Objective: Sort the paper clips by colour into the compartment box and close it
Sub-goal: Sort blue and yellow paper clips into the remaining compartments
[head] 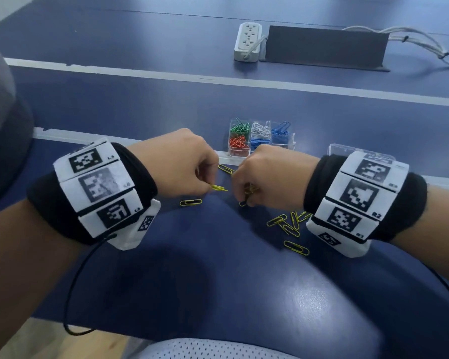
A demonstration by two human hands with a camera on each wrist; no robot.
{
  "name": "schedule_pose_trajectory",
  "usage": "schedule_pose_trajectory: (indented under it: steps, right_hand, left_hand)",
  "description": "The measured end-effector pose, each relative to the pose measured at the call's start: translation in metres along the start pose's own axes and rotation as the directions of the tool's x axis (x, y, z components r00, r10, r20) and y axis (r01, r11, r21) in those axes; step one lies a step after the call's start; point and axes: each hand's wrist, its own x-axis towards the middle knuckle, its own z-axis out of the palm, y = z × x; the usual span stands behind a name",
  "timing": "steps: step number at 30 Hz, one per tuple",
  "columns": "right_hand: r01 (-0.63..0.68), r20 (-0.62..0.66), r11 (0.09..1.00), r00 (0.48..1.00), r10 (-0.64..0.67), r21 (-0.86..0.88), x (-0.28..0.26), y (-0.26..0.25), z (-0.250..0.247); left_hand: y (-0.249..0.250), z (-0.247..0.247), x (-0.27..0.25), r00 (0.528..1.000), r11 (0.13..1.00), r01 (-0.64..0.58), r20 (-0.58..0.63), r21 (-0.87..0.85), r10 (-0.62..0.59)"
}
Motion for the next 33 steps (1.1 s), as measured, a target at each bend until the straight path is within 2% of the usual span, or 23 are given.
schedule_pose_trajectory:
  steps: [5, 11, 13, 16, 19, 22, 28, 33]
  right_hand:
    - [-0.011, -0.019, 1.000, 1.000, 0.011, -0.022, -0.002, 0.000, -0.001]
    - [-0.118, -0.164, 0.993, 0.979, 0.120, 0.023, -0.007, 0.008, -0.010]
    - [-0.181, -0.242, 0.981, 0.951, 0.193, 0.072, -0.009, 0.016, -0.018]
    - [-0.266, -0.356, 0.950, 0.882, 0.309, 0.165, -0.010, 0.032, -0.025]
    - [-0.321, -0.392, 0.923, 0.838, 0.380, 0.211, -0.010, 0.044, -0.028]
    - [-0.352, -0.389, 0.908, 0.822, 0.415, 0.225, -0.009, 0.051, -0.027]
    - [-0.335, -0.415, 0.902, 0.805, 0.424, 0.273, -0.012, 0.055, -0.020]
    - [-0.363, -0.458, 0.874, 0.748, 0.480, 0.323, -0.021, 0.060, -0.018]
  left_hand:
    - [-0.002, 0.006, -0.008, 0.998, 0.997, 0.022, 0.057, 0.072, -0.026]
    - [-0.001, 0.013, -0.007, 0.998, 0.993, 0.014, 0.053, 0.119, -0.020]
    - [0.000, 0.012, -0.008, 0.998, 0.993, 0.013, 0.058, 0.116, -0.020]
    - [0.002, 0.011, -0.006, 0.997, 0.991, 0.025, 0.066, 0.130, -0.034]
    - [0.004, 0.010, -0.003, 0.998, 0.992, 0.039, 0.054, 0.122, -0.046]
    - [0.007, 0.006, 0.000, 0.999, 0.996, 0.028, 0.016, 0.087, -0.029]
    - [0.025, -0.009, 0.023, 0.986, 0.995, -0.084, -0.150, -0.055, 0.075]
    - [0.050, -0.017, 0.059, 0.959, 0.989, -0.146, -0.251, -0.024, 0.135]
